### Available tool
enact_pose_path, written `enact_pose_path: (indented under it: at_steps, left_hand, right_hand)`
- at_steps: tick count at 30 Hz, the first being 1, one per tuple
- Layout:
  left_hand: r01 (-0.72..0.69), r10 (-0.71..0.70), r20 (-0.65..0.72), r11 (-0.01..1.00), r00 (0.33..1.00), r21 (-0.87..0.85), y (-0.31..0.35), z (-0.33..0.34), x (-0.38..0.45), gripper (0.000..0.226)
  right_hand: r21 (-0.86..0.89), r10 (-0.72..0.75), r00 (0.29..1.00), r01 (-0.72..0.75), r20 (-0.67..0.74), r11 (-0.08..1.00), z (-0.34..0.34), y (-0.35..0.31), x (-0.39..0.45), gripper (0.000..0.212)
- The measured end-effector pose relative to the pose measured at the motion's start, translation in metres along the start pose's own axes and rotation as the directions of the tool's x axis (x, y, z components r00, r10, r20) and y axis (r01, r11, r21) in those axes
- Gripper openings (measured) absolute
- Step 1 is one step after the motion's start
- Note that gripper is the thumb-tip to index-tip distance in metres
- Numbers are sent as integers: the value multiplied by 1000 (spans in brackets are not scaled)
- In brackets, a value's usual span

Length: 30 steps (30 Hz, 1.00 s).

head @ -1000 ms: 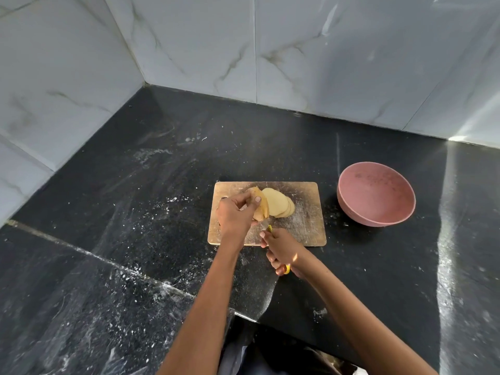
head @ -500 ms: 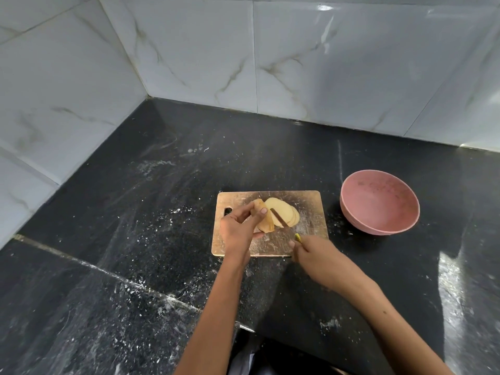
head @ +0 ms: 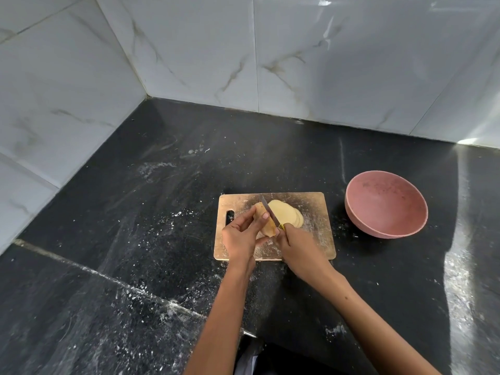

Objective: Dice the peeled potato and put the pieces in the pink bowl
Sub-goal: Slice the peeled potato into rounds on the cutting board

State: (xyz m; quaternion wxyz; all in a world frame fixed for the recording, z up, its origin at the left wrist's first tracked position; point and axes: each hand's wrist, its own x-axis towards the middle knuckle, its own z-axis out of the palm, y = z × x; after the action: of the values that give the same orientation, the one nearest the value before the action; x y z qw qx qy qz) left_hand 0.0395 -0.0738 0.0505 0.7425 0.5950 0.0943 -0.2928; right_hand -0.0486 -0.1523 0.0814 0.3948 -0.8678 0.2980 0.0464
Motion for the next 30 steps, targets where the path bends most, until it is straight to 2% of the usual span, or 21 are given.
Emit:
enact_pose_path:
  at_steps: [6,11,16,21,24,30]
  left_hand:
    - [-8,8,4,1000,1000,28,0,-1,1,42]
    - [-30,28,30,998,999,62,3,-2,4,43]
    - [-76,75,13,968,997,240,0,0,9,40]
    - [-158,162,20,915,987,371,-2,1,13,55]
    - [-173,179,20,903,984,393,-2,0,12,55]
    - [-137,131,42,950,991,280,-2,-2,11,38]
  right_hand:
    - [-76,116,993,-113,24,991,15,-1,7,21]
    - [-89,123,992,-125,-30,988,21,-8,4,19]
    - [-217,147,986,-162,-84,963,25,-4,-21,13]
    - [-279,169,982,-186,-86,942,20,-14,-11,17]
    - [-338,164,983,-181,-77,923,12,-21,-6,18]
    - [-227,169,984,-179,-63,957,3,-29,0,14]
